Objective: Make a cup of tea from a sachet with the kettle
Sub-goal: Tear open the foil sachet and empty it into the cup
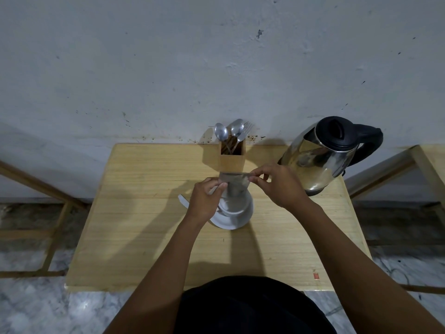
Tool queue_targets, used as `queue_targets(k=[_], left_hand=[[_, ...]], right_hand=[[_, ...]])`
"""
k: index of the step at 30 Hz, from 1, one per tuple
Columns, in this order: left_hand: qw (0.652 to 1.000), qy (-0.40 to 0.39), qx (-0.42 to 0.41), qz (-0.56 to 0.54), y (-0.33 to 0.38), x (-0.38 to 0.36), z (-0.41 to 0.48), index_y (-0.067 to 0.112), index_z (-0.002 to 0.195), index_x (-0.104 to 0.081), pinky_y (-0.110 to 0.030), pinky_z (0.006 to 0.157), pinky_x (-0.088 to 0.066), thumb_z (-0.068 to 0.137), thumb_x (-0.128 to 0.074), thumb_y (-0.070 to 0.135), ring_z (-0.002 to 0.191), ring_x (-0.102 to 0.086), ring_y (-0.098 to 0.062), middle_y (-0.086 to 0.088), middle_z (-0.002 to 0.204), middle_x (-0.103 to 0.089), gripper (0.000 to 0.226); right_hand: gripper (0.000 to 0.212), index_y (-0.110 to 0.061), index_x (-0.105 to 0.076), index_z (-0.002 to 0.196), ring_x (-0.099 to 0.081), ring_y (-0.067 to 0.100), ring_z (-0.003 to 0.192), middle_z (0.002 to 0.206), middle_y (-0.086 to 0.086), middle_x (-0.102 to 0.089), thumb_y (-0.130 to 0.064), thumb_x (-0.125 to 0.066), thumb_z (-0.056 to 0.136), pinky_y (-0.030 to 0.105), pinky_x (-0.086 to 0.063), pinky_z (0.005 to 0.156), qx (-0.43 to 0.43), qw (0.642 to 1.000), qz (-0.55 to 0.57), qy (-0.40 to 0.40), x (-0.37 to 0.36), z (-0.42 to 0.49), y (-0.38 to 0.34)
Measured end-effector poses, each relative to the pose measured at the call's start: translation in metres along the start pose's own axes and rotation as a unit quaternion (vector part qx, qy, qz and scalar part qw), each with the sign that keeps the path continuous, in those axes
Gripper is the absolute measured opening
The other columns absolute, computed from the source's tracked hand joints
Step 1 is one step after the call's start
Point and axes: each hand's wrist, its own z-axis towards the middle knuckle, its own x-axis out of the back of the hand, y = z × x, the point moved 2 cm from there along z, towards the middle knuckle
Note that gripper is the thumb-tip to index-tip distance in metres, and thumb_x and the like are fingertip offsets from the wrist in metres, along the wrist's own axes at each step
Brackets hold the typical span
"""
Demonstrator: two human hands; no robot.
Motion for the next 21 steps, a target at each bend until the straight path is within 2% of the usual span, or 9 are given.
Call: queue_targets(k=[2,4,6,9,11,13,17,19,21], left_hand=[[1.0,-0.001,0.013,-0.014,-0.002,0.0,0.0,0.004,0.093,-0.072,-0.001,0.068,-0.039,0.091,-0.06,0.01,0.074,-0.057,0.008,0.001,0.085,-0.062,0.014],[0.999,-0.008,0.02,-0.023,-0.002,0.0,0.001,0.003,0.097,-0.072,-0.001,0.069,-0.04,0.091,-0.059,0.009,0.082,-0.059,-0.002,-0.001,0.091,-0.064,0.016],[1.0,-0.012,0.015,-0.023,0.0,0.0,0.0,0.006,0.094,-0.072,-0.006,0.068,-0.042,0.09,-0.061,0.013,0.081,-0.058,-0.009,-0.001,0.088,-0.063,0.014],[0.999,0.006,0.026,-0.045,0.006,0.0,-0.002,0.017,0.094,-0.069,-0.016,0.072,-0.045,0.09,-0.062,0.024,0.086,-0.059,-0.008,0.001,0.092,-0.067,0.011],[0.997,0.028,0.037,-0.054,0.009,0.0,-0.002,0.02,0.101,-0.068,-0.02,0.077,-0.046,0.091,-0.06,0.031,0.092,-0.06,-0.011,0.005,0.095,-0.069,0.017],[0.997,0.045,0.035,-0.056,0.011,0.001,-0.003,0.018,0.101,-0.069,-0.023,0.078,-0.046,0.091,-0.059,0.032,0.09,-0.06,-0.013,0.005,0.091,-0.069,0.02],[0.996,0.038,0.028,-0.072,0.017,0.001,-0.002,0.023,0.088,-0.07,-0.023,0.074,-0.048,0.091,-0.061,0.023,0.075,-0.061,-0.004,0.012,0.077,-0.066,0.009],[0.996,0.029,0.025,-0.082,0.018,0.0,-0.002,0.025,0.084,-0.069,-0.028,0.074,-0.051,0.09,-0.062,0.021,0.074,-0.062,-0.009,0.011,0.074,-0.066,0.01],[0.996,0.028,0.03,-0.084,0.015,0.0,-0.002,0.02,0.09,-0.07,-0.03,0.077,-0.05,0.09,-0.062,0.024,0.08,-0.062,-0.013,0.008,0.08,-0.067,0.009]], right_hand=[[0.012,-0.031,-0.078,0.094,-0.056,0.006,0.072,0.079,-0.022,-0.063,-0.036,-0.07,0.086,0.026,-0.042,0.069,-0.002,1.0,-0.001,-0.012,-0.002,-0.002,-0.002],[0.012,-0.031,-0.078,0.095,-0.055,0.006,0.07,0.079,-0.021,-0.066,-0.036,-0.07,0.087,0.02,-0.038,0.067,-0.001,1.0,-0.011,0.007,-0.003,-0.003,-0.005],[0.014,-0.031,-0.077,0.096,-0.055,0.004,0.069,0.087,-0.017,-0.074,-0.037,-0.067,0.088,0.024,-0.04,0.073,-0.007,0.999,-0.022,0.038,-0.003,-0.003,-0.005],[0.015,-0.032,-0.077,0.096,-0.051,0.0,0.071,0.092,-0.016,-0.075,-0.04,-0.065,0.089,0.032,-0.045,0.085,-0.016,0.998,-0.038,0.046,-0.006,-0.002,-0.004],[0.017,-0.031,-0.077,0.095,-0.05,-0.001,0.071,0.091,-0.015,-0.076,-0.042,-0.065,0.089,0.033,-0.045,0.085,-0.017,0.997,-0.049,0.056,-0.007,-0.002,-0.003],[0.019,-0.03,-0.077,0.095,-0.049,-0.001,0.071,0.091,-0.015,-0.075,-0.043,-0.065,0.089,0.032,-0.043,0.085,-0.021,0.997,-0.053,0.057,-0.008,-0.003,-0.003],[0.019,-0.03,-0.076,0.094,-0.048,0.0,0.075,0.091,-0.015,-0.073,-0.044,-0.066,0.088,0.032,-0.038,0.085,-0.022,0.998,-0.046,0.036,-0.01,-0.007,-0.003],[0.019,-0.029,-0.076,0.093,-0.049,0.002,0.077,0.093,-0.014,-0.074,-0.044,-0.066,0.088,0.036,-0.043,0.086,-0.027,0.998,-0.041,0.051,-0.01,-0.007,-0.003],[0.017,-0.03,-0.076,0.092,-0.049,0.002,0.077,0.094,-0.014,-0.074,-0.043,-0.065,0.089,0.036,-0.042,0.086,-0.035,0.997,-0.047,0.058,-0.01,-0.008,-0.002]])
